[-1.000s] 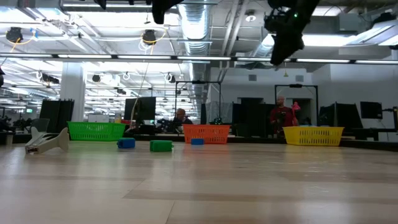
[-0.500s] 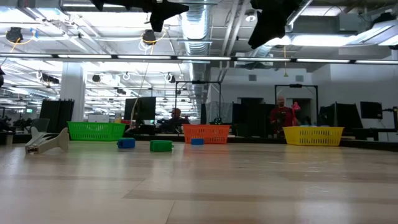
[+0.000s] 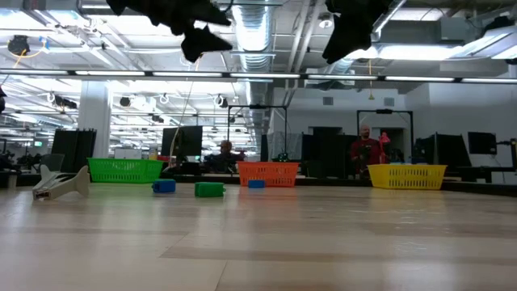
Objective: Pick and place Stapler, Stapler remover, tape
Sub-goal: Put the green stapler into the orange bin
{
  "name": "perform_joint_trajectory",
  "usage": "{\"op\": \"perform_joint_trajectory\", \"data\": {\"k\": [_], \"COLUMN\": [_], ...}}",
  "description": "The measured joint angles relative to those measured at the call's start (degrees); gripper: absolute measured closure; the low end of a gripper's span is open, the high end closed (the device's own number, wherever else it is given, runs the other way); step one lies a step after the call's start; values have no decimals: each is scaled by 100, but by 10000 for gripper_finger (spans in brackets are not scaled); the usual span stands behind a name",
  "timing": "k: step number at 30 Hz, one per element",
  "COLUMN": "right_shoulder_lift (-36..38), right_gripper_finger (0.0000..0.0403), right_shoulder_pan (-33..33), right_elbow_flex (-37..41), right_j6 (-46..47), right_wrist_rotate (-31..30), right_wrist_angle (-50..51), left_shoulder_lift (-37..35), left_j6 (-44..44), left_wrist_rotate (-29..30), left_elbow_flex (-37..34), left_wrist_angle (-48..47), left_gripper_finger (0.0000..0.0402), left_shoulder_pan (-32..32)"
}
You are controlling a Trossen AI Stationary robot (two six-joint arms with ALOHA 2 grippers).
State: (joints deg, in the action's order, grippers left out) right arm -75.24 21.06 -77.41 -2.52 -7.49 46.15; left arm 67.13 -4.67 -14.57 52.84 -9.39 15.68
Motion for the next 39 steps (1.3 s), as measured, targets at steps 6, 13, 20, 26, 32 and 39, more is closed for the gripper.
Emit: {"op": "perform_joint_trajectory", "data": {"k": [6, 13, 20, 26, 32, 39], "right_shoulder_lift": [0, 0, 0, 0, 0, 0], "right_gripper_finger": [225, 227, 227, 229, 230, 230], "right_shoulder_pan": [0, 0, -40, -42, -42, -42], "right_elbow_flex": [0, 0, 0, 0, 0, 0], "right_j6": [5, 22, -90, -106, -105, -103], "right_wrist_rotate": [0, 3, 298, 459, 470, 468], "right_wrist_angle": [7, 7, 9, 9, 9, 9], "left_shoulder_lift": [-2, 51, 51, 51, 53, 53], "left_j6": [642, 1647, 1985, 2099, 2246, 2178], "left_wrist_rotate": [106, 377, 574, 1145, 875, 347], "left_elbow_flex": [0, -115, -715, -1043, -1204, -1209], "left_wrist_angle": [-754, -1414, -1525, -1518, -1527, -1633], "left_gripper_finger": [139, 141, 142, 144, 149, 165], "left_shoulder_pan": [2, 2, 46, 135, 427, 1001]}}
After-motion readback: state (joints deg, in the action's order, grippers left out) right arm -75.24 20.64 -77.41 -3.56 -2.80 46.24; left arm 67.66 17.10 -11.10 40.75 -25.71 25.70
